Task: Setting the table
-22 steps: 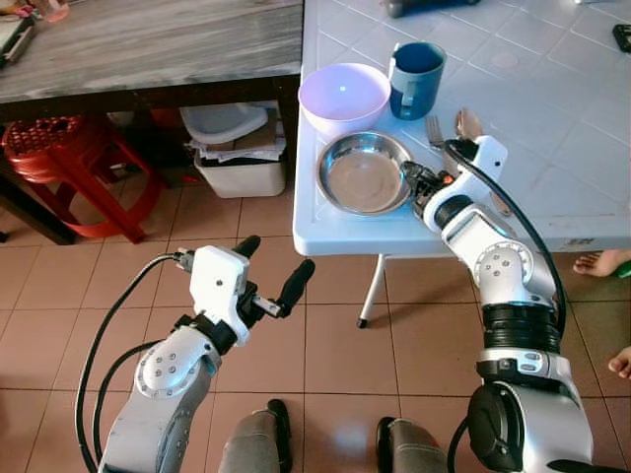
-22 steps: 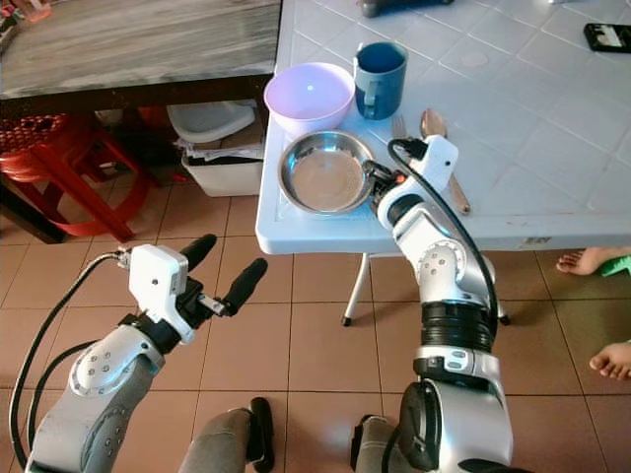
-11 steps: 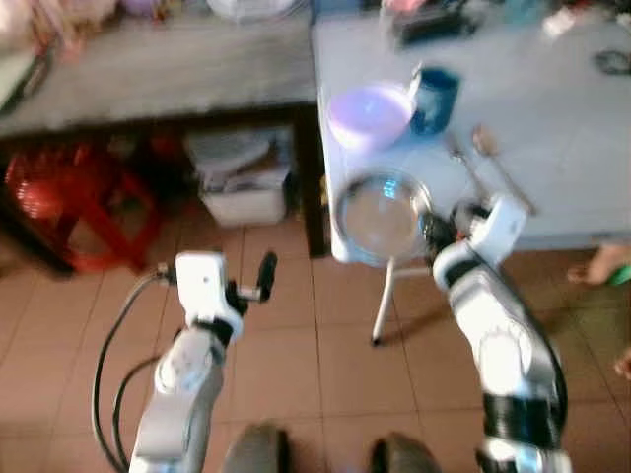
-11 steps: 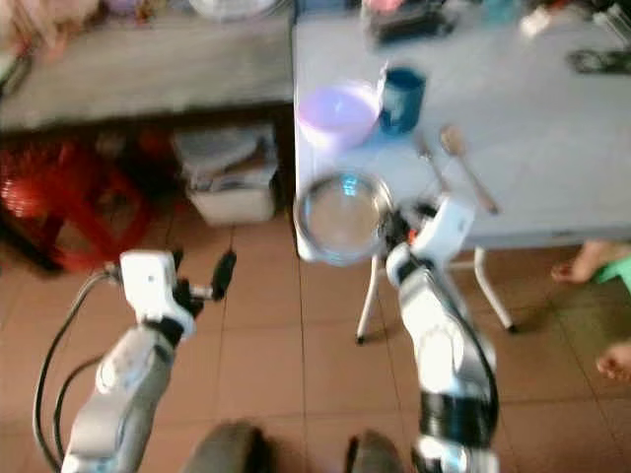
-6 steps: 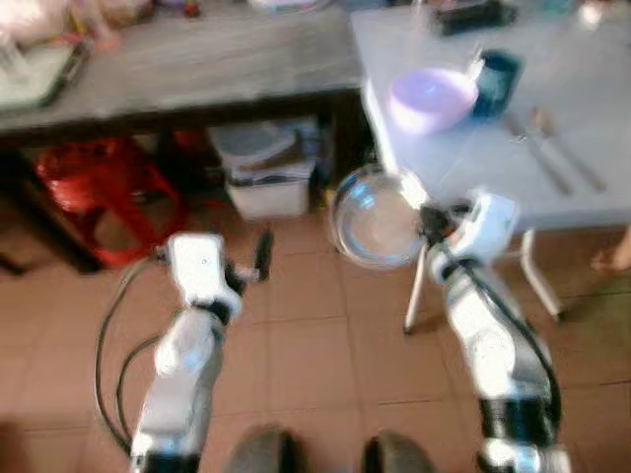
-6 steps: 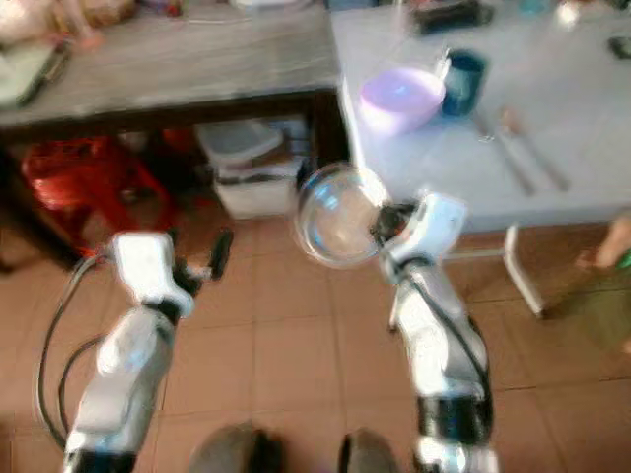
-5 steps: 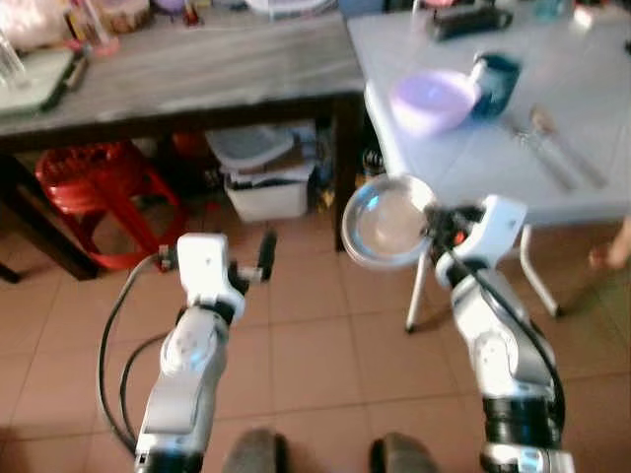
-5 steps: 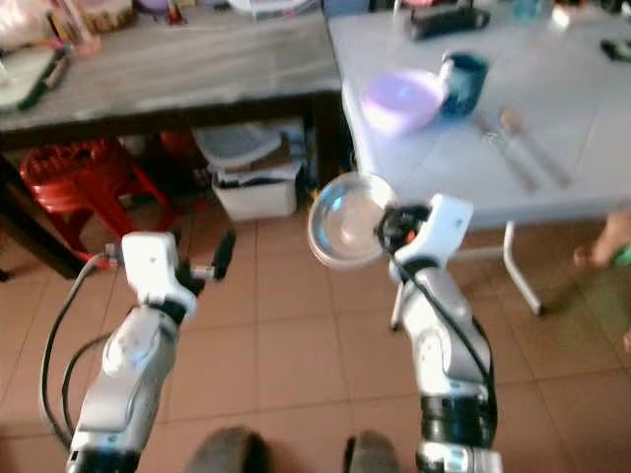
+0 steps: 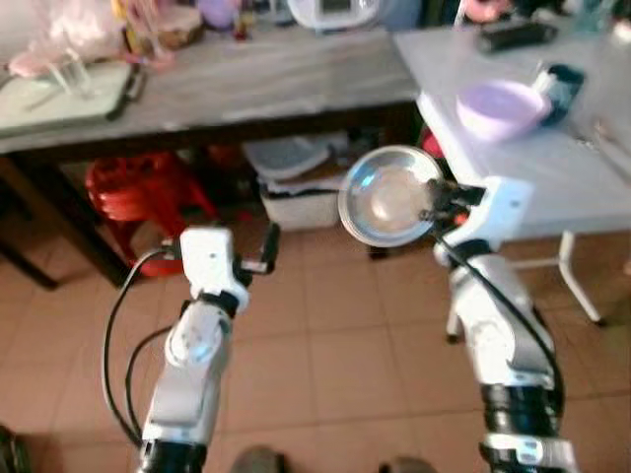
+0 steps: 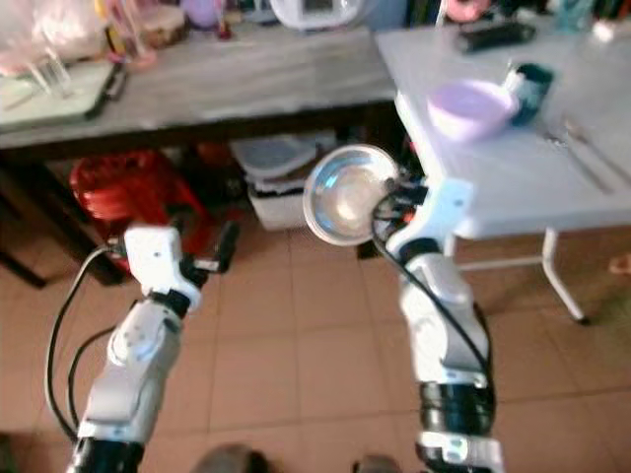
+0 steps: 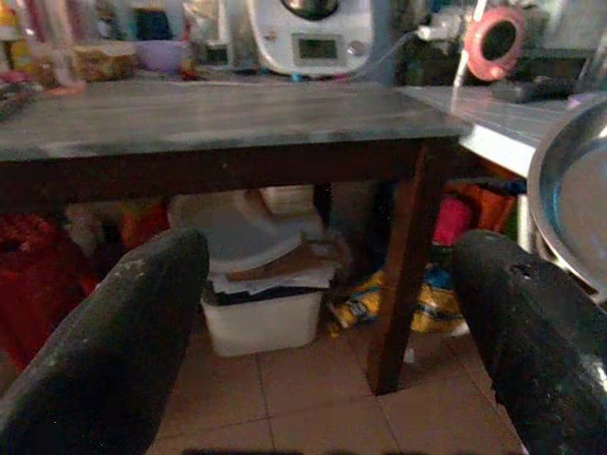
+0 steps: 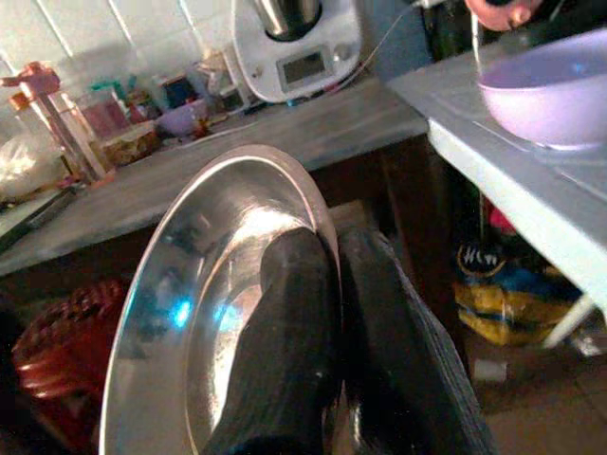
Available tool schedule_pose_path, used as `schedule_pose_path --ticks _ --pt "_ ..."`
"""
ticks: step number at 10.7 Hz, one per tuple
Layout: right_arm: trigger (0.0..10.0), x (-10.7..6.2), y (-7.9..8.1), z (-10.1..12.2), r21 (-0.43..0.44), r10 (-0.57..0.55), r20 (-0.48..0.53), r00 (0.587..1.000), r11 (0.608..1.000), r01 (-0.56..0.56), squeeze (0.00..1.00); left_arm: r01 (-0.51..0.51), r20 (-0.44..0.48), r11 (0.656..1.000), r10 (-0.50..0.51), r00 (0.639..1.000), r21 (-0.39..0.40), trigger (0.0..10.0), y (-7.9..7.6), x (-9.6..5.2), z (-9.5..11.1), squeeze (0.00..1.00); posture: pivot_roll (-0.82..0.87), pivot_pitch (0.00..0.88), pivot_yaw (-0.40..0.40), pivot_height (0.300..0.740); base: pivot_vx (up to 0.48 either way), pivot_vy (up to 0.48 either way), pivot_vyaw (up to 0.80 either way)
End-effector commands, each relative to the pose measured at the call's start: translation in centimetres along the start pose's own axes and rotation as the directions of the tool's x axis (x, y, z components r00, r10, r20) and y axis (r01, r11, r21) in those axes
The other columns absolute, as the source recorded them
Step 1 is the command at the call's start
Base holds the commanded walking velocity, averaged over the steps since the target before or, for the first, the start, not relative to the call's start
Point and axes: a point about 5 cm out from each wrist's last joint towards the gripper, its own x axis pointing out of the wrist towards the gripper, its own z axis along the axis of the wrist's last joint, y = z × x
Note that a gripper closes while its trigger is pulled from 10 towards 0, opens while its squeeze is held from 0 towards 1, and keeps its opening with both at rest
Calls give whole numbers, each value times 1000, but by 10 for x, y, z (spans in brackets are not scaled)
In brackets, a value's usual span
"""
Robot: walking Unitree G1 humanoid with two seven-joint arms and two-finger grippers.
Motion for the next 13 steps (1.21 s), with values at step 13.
schedule_pose_path --ticks 13 --pt "0 4 20 -1 -29 88 22 996 996 -87 0 -10 -3 999 10 1000 48 10000 4 -1 -1 0 -30 65 82 740 480 0 0"
